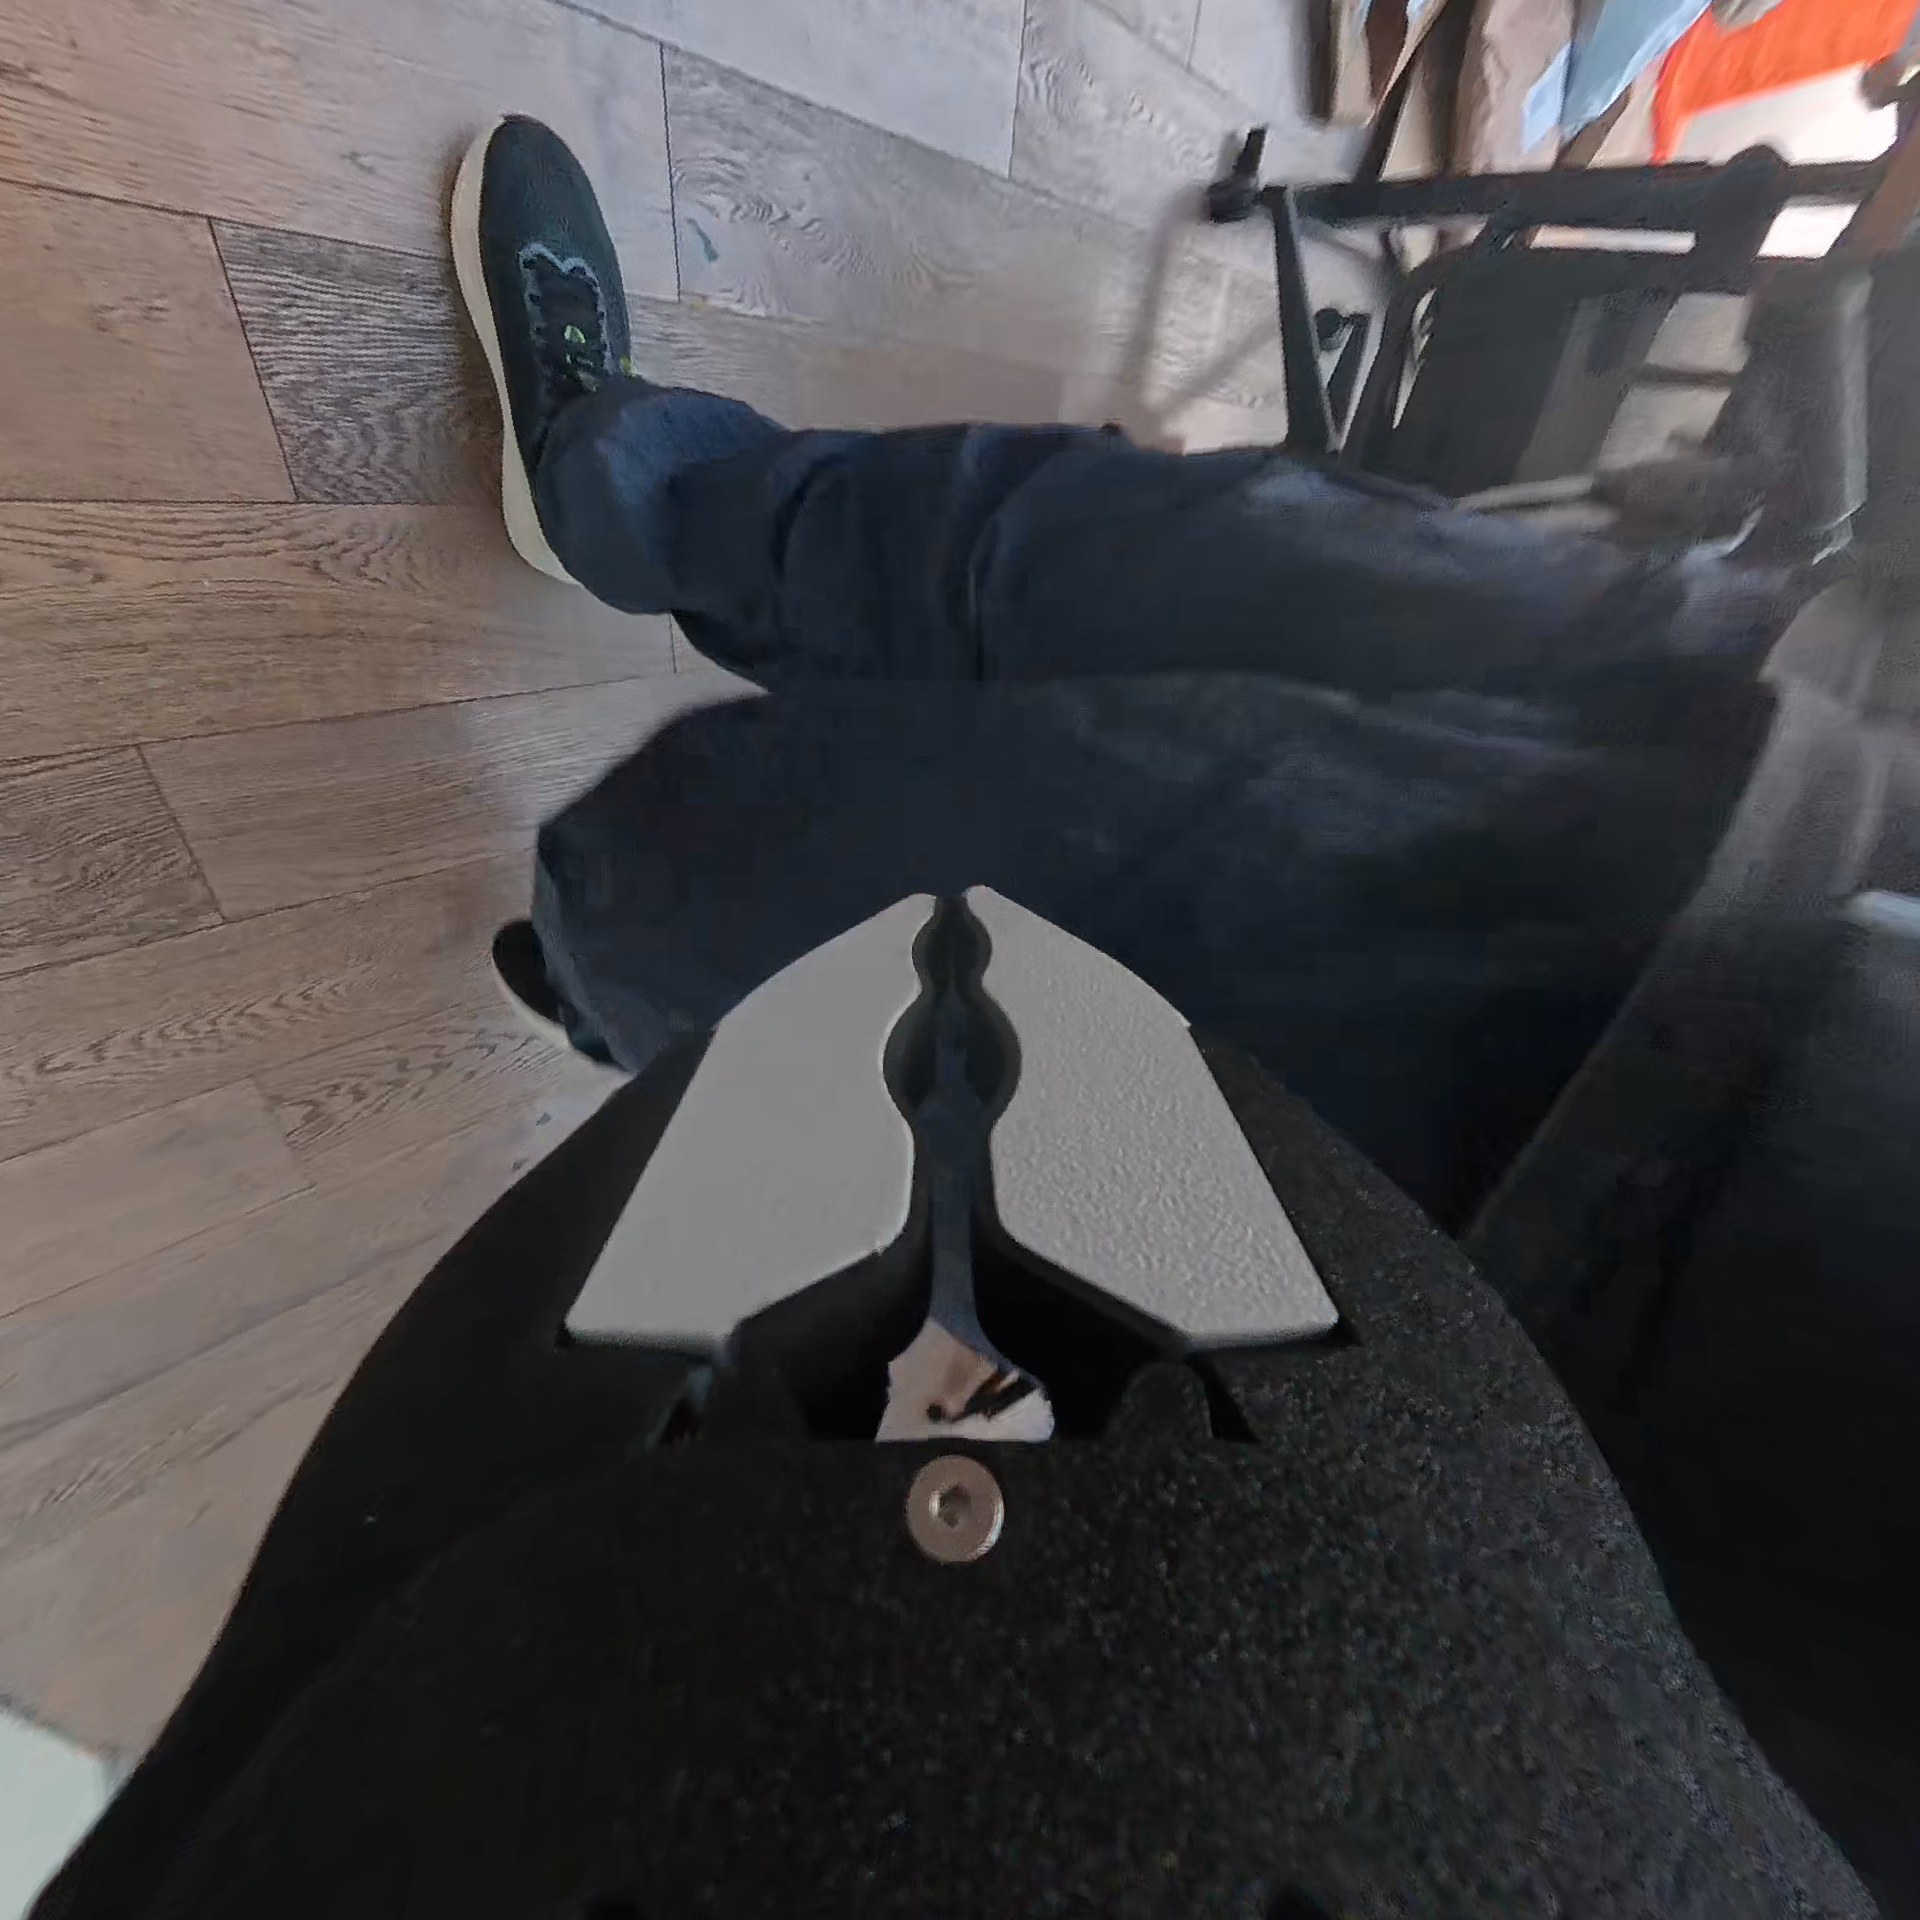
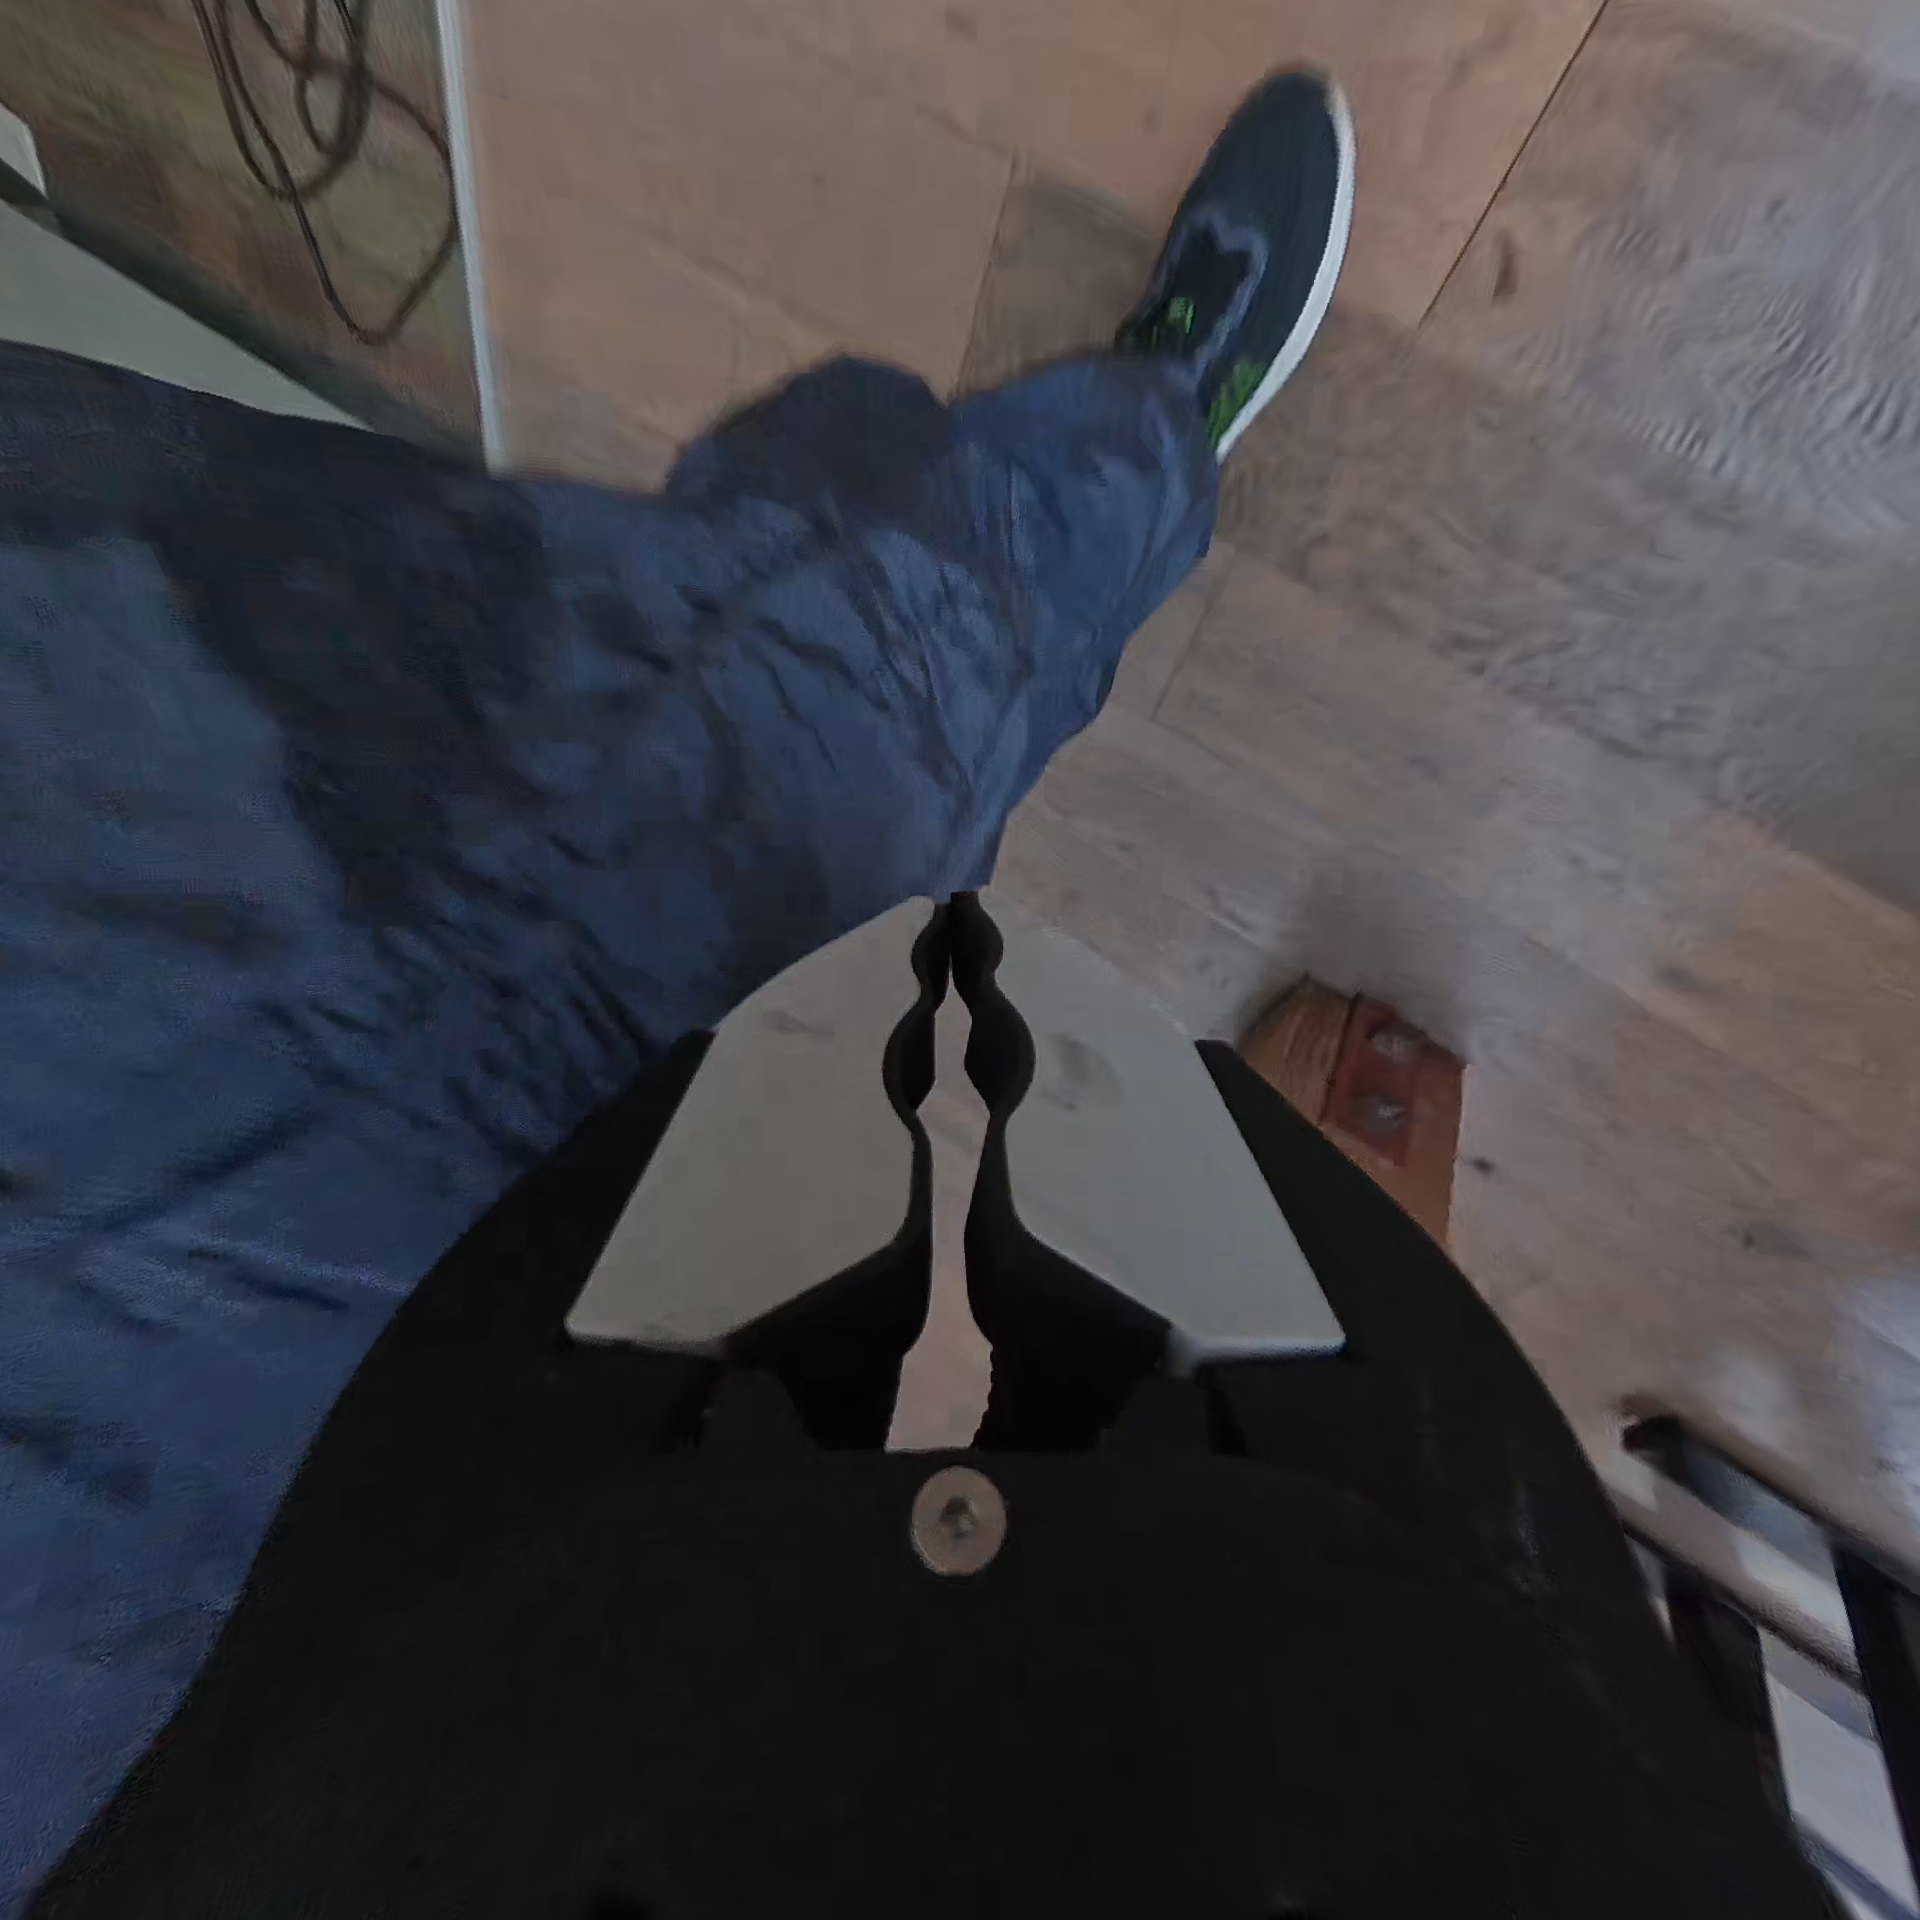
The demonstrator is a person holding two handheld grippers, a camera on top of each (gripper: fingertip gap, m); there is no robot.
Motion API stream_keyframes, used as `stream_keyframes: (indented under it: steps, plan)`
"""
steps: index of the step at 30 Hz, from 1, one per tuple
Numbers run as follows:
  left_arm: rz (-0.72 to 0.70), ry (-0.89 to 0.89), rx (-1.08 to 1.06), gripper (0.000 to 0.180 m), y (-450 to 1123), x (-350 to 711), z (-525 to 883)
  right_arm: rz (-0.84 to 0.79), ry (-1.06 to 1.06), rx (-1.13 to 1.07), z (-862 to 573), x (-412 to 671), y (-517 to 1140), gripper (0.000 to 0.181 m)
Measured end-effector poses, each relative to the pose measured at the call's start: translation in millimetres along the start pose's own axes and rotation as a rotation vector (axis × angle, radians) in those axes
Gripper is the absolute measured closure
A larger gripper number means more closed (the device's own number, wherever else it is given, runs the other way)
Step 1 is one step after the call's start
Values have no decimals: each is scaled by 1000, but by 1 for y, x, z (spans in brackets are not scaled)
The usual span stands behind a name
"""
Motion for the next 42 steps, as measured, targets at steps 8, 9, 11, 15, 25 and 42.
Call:
stream_keyframes:
  steps: [8,9,11,15,25,42]
  plan:
    - [145,-66,-6,180,-5,253,-10,-130,-302,-91,-45,365,-204,181]
    - [164,-87,-10,180,-5,288,-4,-129,-321,-106,-54,405,-219,181]
    - [222,-89,10,180,-7,360,9,-118,-315,-126,-77,477,-240,181]
    - [307,-130,-11,180,-36,518,22,-42,-107,-128,-129,564,-257,181]
    - [180,212,56,178,-196,1042,-78,-88,288,20,-220,756,-327,175]
    - [239,-38,13,171,-193,1555,-162,-316,-214,-146,-455,1486,-719,158]
Point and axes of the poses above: each gripper's, where its closed fingertips meet, y out along the fingers, x out of its top, z = x × y across the jaws, the point moved 9 cm from there along -y, back along the fingers, and after that the axes turned 8 degrees about z, right-handed, at the moved point
